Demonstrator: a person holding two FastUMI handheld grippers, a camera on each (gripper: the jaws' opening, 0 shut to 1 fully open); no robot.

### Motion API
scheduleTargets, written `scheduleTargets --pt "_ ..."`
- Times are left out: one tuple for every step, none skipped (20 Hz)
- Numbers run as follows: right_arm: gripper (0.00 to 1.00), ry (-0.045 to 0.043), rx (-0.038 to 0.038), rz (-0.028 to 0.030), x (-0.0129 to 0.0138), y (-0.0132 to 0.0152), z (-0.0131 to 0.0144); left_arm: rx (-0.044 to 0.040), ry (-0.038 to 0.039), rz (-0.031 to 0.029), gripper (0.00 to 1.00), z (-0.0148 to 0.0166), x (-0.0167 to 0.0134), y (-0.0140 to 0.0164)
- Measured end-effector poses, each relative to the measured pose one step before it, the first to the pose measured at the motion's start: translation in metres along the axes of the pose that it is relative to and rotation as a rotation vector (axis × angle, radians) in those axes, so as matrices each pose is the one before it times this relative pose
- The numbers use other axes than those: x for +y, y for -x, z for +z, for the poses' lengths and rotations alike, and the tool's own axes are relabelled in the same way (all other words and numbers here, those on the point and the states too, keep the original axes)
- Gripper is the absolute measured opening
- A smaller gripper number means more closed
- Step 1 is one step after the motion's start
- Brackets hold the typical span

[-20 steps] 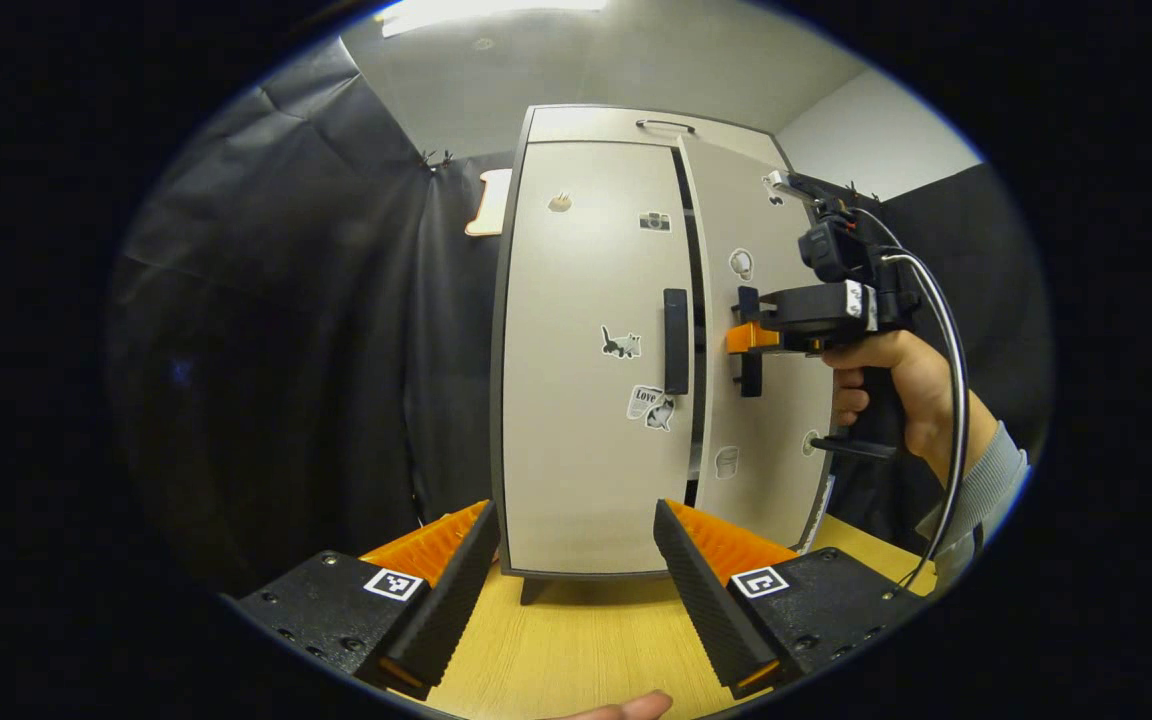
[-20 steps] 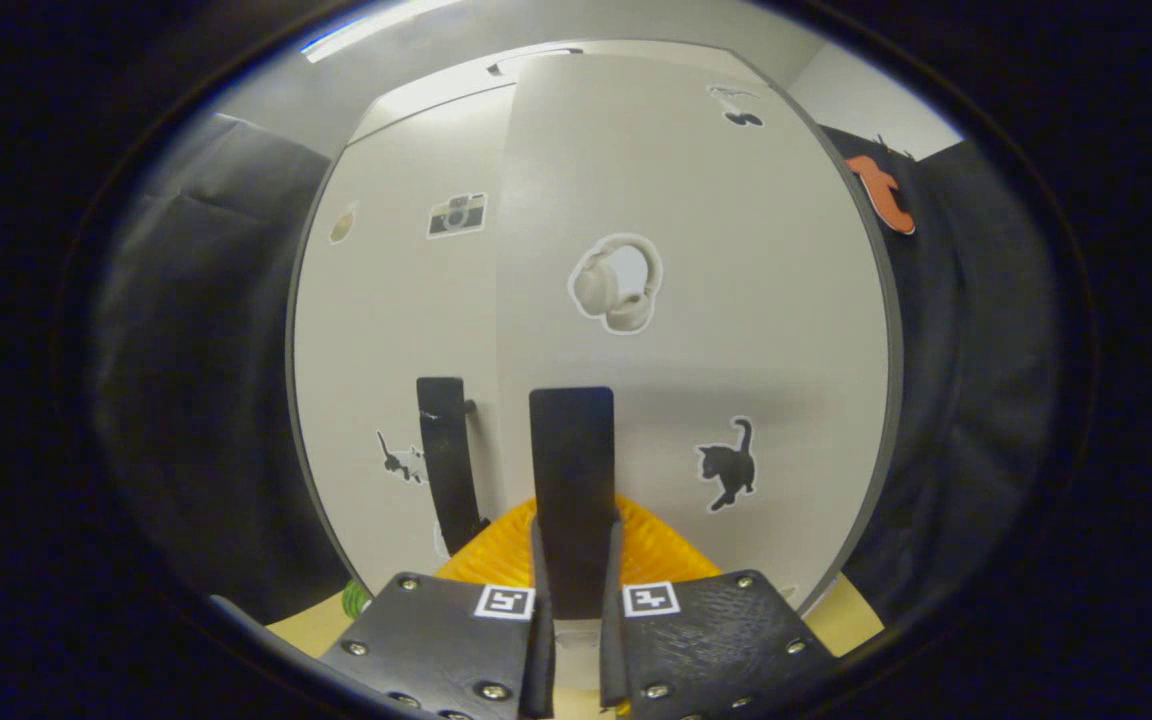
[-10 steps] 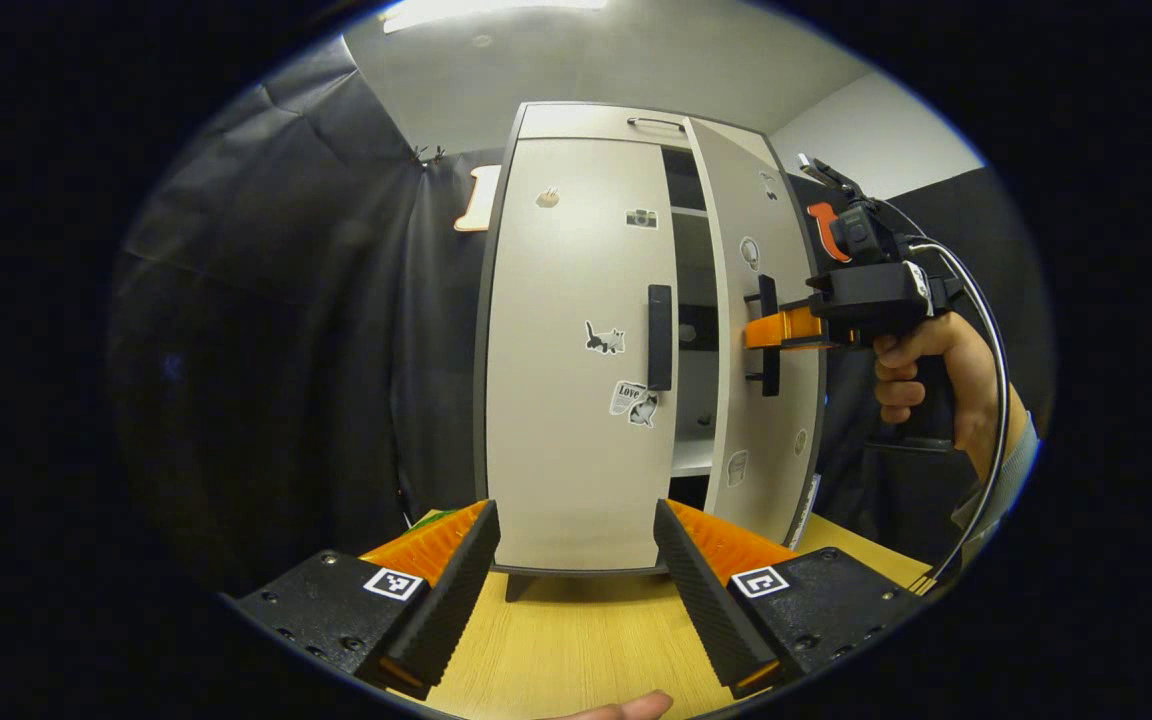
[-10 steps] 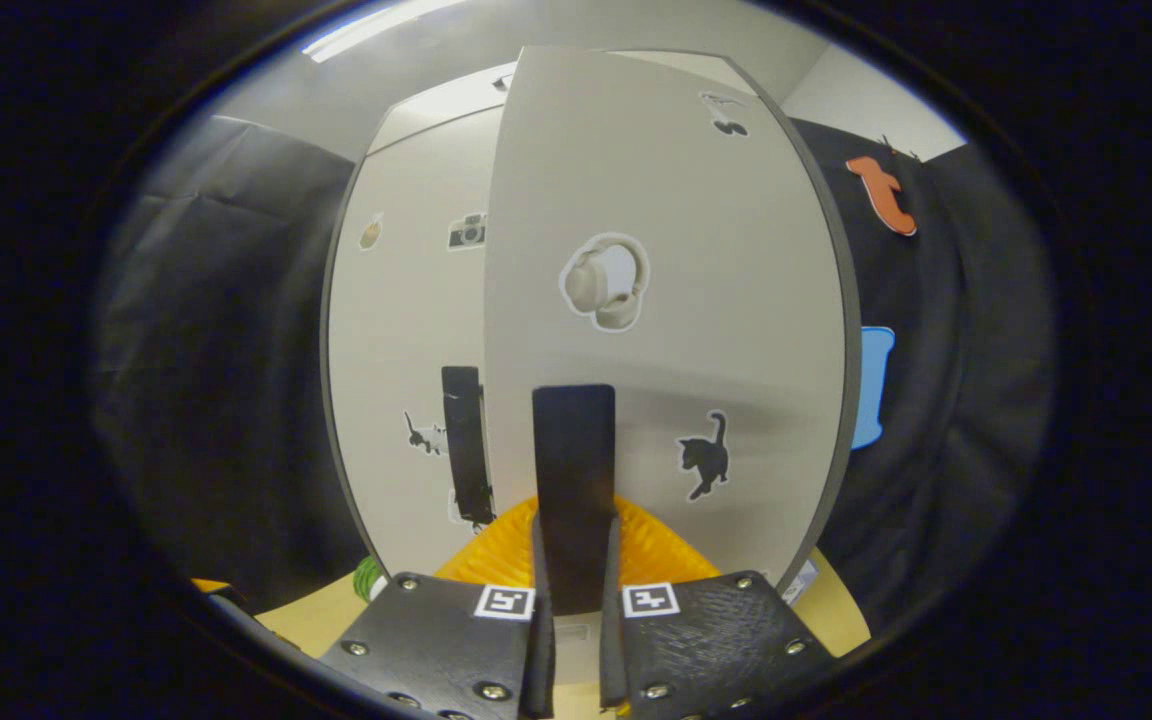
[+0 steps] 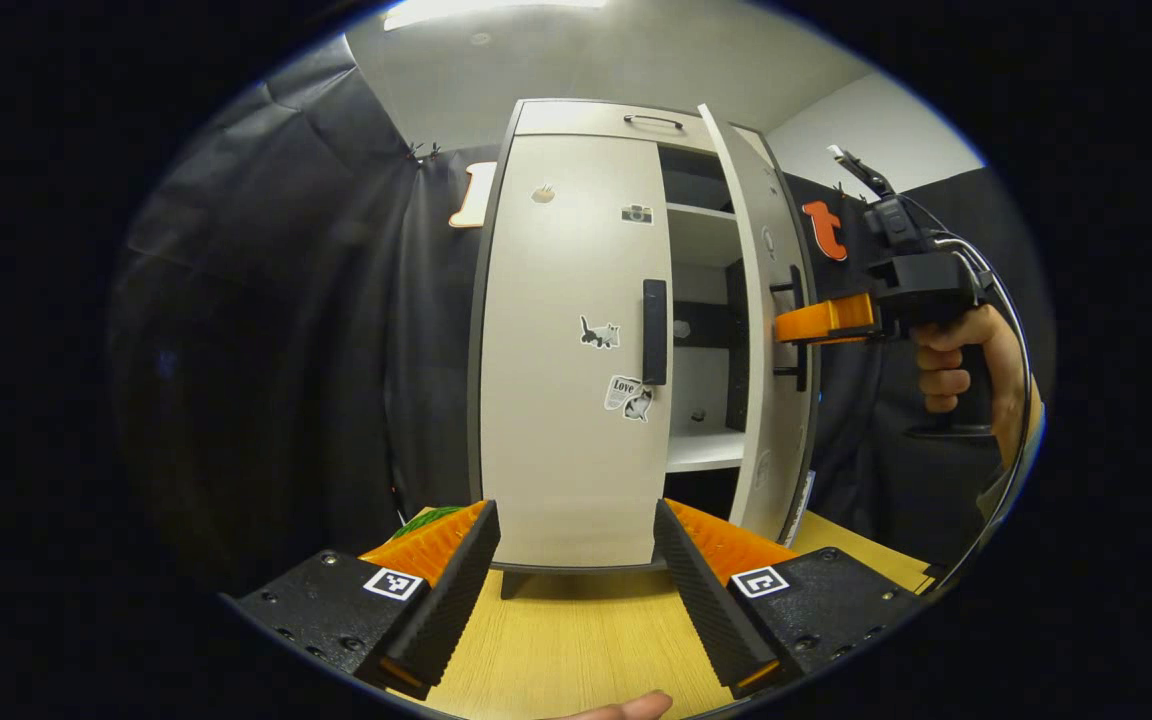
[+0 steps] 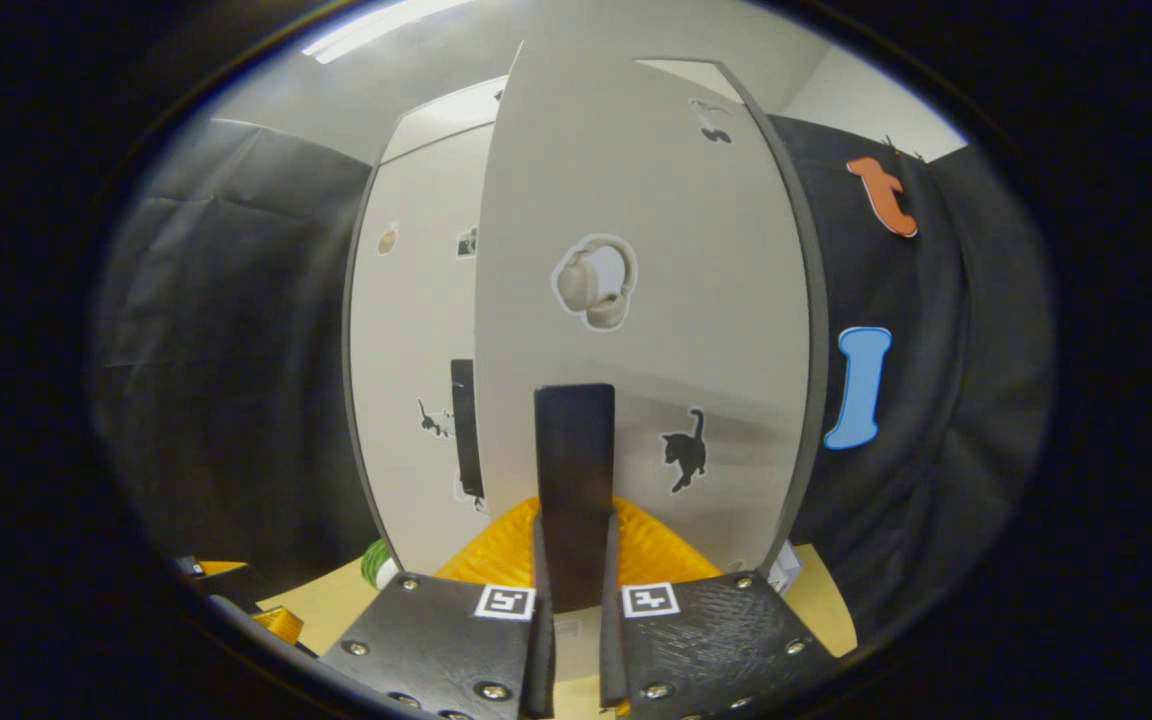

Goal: Open the right door of the double-door shoe cabinet with the right hand, and open the left door with the left hand.

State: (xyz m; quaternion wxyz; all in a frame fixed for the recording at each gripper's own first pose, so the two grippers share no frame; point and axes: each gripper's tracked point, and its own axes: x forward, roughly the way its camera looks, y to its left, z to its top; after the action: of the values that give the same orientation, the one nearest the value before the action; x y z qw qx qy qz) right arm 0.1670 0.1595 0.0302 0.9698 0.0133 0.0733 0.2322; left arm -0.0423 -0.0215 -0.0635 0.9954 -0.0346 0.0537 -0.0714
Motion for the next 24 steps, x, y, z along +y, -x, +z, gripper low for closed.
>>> scheduleTargets --pt "0.18 -0.00143 -0.0017 0.00138 -0.00145 0.0025 0.00024 0.00062 0.00233 0.0004 0.96 -0.00016 -0.00009 -0.00014" --pt "0.18 -0.00004 -0.00317 0.0004 -0.00151 0.00255 0.00055 0.00016 0.00122 0.00018 0.96 0.0001 -0.00024 -0.00014" --pt "0.18 -0.00089 -0.00242 -0.00137 -0.00206 0.00209 0.00024 0.00119 -0.00029 -0.0022 0.96 -0.00036 -0.00116 0.00045" --pt "0.18 0.00167 -0.00248 -0.0019 -0.00212 0.00203 0.00072 -0.00028 0.00057 -0.00235 0.96 -0.00027 -0.00129 0.00075" --pt "0.18 -0.00011 -0.00382 -0.00251 -0.00144 0.00189 -0.00014 0.00096 0.00091 -0.00394 0.96 -0.00028 -0.00235 0.00065" --pt "0.18 0.00108 -0.00177 -0.00193 -0.00208 0.00261 0.00081 0.00303 0.00209 -0.00292 0.96 -0.00145 -0.00215 0.00023" --pt "0.17 -0.00138 -0.00208 -0.00072 -0.00239 0.00238 0.00017 0.00164 0.00056 -0.00576 0.96 -0.0008 -0.00216 0.00026" --pt "0.17 -0.00478 0.00032 -0.00128 -0.00219 0.00246 0.00062 0.00185 0.00009 -0.00454 0.96 -0.00089 -0.00295 -0.00034" --pt "0.17 0.00032 0.00109 -0.003 -0.00169 0.00218 -0.00026 0.0036 -0.00054 -0.00362 0.96 -0.00128 -0.00237 0.00006" --pt "0.17 0.00416 -0.00192 -0.00554 -0.003 0.00264 0.0009 -0.00034 -0.00156 -0.00691 0.96 -0.0009 -0.00348 0.00046" --pt "0.18 0.00371 -0.00192 -0.00557 -0.00328 0.00186 -0.00074 -0.00073 -0.00263 -0.00698 0.96 -0.00024 -0.00352 0.00022" --pt "0.18 0.00146 -0.00505 -0.00447 -0.00403 0.00266 0.00096 0.0004 -0.00493 -0.0053 0.96 -0.0013 -0.00288 0.00031" --pt "0.17 0.00066 -0.0039 -0.00498 -0.00302 0.00218 0.00043 -0.00071 -0.00585 -0.00507 0.96 -0.00006 -0.00236 0.00008" --pt "0.17 -0.00163 -0.00327 -0.00512 -0.0043 0.00332 0.00074 -0.00152 -0.0043 -0.00343 0.96 -0.00041 -0.00264 0.00061" --pt "0.17 -0.00363 -0.00263 -0.00449 -0.00322 0.00278 -0.00064 0.00052 -0.00131 -0.00215 0.96 -0.00113 -0.00087 -0.00036" --pt "0.17 -0.00331 0.00219 -0.00422 -0.00429 0.0027 -0.00004 0.00286 0.00677 -0.00119 0.96 -0.00154 -0.00199 0.0001" --pt "0.17 -0.00215 -0.00093 -0.00695 -0.00349 0.00217 -0.00075 0.00353 0.0107 -0.00503 0.96 -0.00057 -0.00279 -0.00033" --pt "0.17 -0.00591 -0.00068 -0.00813 -0.00481 0.0023 -0.00002 0.00175 0.00755 -0.00817 0.96 -0.00164 -0.0036 -0.00061" --pt "0.17 -0.00256 -0.002 -0.0058 -0.00379 0.00201 -0.00024 0.0012 0.00391 -0.00516 0.96 -0.00066 -0.00254 -0.00042" --pt "0.17 -0.0036 -0.00272 -0.00704 -0.00538 0.00239 0.0002 0.00331 0.0014 -0.00336 0.96 -0.00204 -0.00187 -0.00047" --pt "0.16 -0.00442 -0.00154 -0.00974 -0.00575 0.00296 -0.0006 0.00449 0.0007 -0.00465 0.96 -0.00143 -0.00285 -0.00107" --pt "0.16 -0.00068 -0.00708 -0.01282 -0.00713 0.00237 0.00132 0.0036 -0.00216 -0.00482 0.96 -0.00169 -0.0035 -0.00131" --pt "0.16 -0.00936 0.00346 -0.02702 -0.00816 0.00292 -0.00049 0.00313 -0.00213 -0.00091 0.96 -0.0016 -0.00239 -0.00126" --pt "0.06 0.00331 -0.00083 -0.02256 -0.00925 -0.00144 -0.00042 0.00356 -0.00103 -0.00265 0.96 -0.00183 -0.00258 -0.00154"
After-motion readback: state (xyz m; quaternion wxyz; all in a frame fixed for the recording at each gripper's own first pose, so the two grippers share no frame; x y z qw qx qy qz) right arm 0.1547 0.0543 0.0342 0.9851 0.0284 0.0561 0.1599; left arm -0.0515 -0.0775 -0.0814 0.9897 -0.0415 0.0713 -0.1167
